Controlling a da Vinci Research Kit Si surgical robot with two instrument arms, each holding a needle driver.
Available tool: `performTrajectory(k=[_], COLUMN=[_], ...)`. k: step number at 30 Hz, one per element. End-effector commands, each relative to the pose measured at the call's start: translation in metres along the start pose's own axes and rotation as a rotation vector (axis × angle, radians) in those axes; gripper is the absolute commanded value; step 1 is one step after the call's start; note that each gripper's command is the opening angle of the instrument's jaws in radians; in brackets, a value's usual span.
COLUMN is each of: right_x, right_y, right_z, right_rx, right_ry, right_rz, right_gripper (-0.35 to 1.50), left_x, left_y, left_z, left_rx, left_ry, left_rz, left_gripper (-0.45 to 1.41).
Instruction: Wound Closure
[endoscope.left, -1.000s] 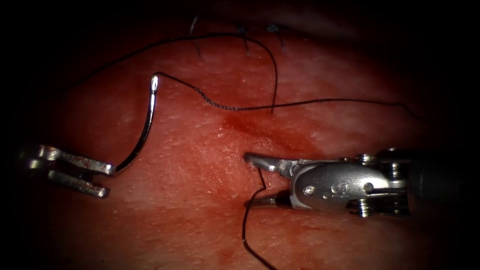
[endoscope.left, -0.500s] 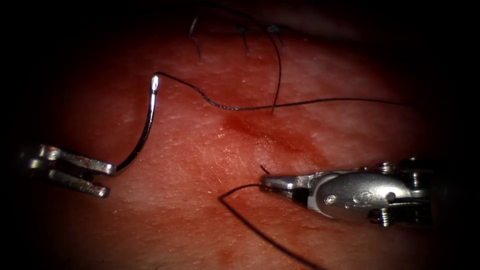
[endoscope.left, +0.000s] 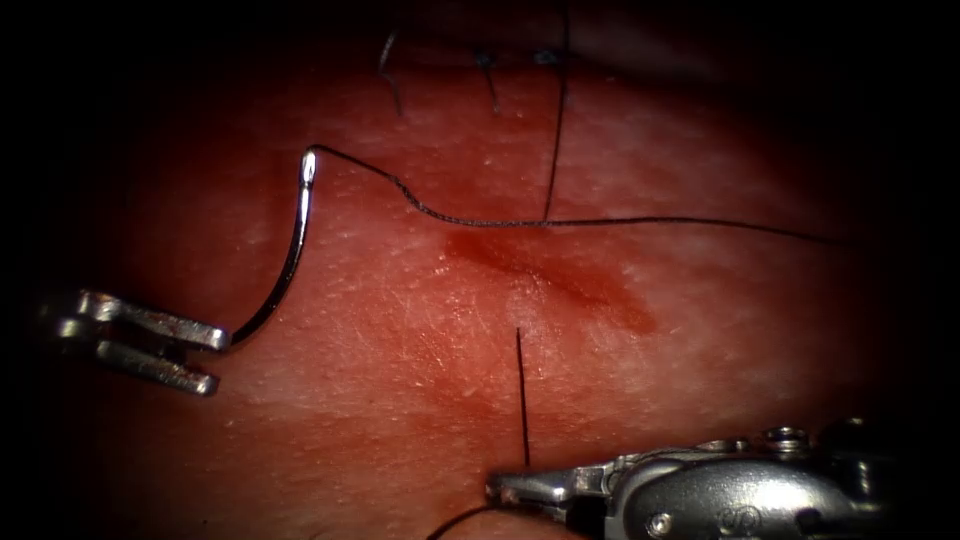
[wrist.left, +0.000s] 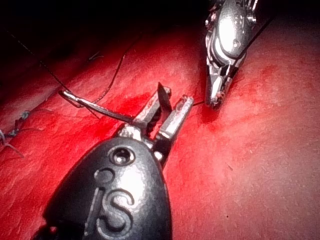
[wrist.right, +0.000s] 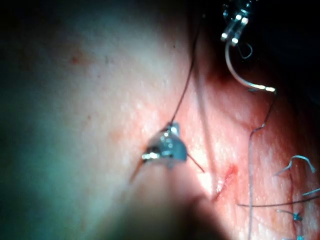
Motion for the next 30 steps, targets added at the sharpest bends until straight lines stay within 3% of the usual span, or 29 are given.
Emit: performTrajectory(k=[1, 17, 22, 24, 25, 27, 28, 30], right_x=[0.0011, 0.0065, 0.0078, 0.0077, 0.0076, 0.0066, 0.0059, 0.0039], right_y=[-0.0011, -0.0058, -0.0057, -0.0044, -0.0037, -0.0019, -0.0010, 0.0008], right_z=[0.0006, -0.0003, -0.0008, -0.0011, -0.0013, -0.0017, -0.0017, -0.0016], right_rx=[0.012, 0.139, 0.156, 0.127, 0.107, 0.066, 0.036, -0.006], right_ry=[0.017, 0.071, 0.087, 0.107, 0.112, 0.081, 0.049, 0.006], right_rz=[-0.008, -0.045, -0.064, -0.060, -0.056, -0.045, -0.038, -0.032], right_gripper=[-0.35, -0.35, -0.35, 0.24, 0.39, 0.34, 0.42, 0.89], left_x=[-0.0004, -0.0003, -0.0003, -0.0003, -0.0003, -0.0003, -0.0003, -0.0003], left_y=[-0.0002, -0.0002, -0.0002, -0.0002, -0.0002, -0.0002, -0.0002, -0.0001], left_z=[0.0005, 0.0005, 0.0005, 0.0005, 0.0005, 0.0005, 0.0006, 0.0006], left_rx=[-0.001, -0.002, -0.002, -0.002, -0.002, -0.001, -0.001, 0.000], left_ry=[0.001, 0.001, 0.001, 0.001, 0.001, 0.001, 0.001, 0.001], left_rz=[0.001, 0.000, 0.000, 0.000, 0.000, 0.000, 0.000, 0.000], left_gripper=[-0.45, -0.45, -0.45, -0.45, -0.45, -0.45, -0.45, -0.45])
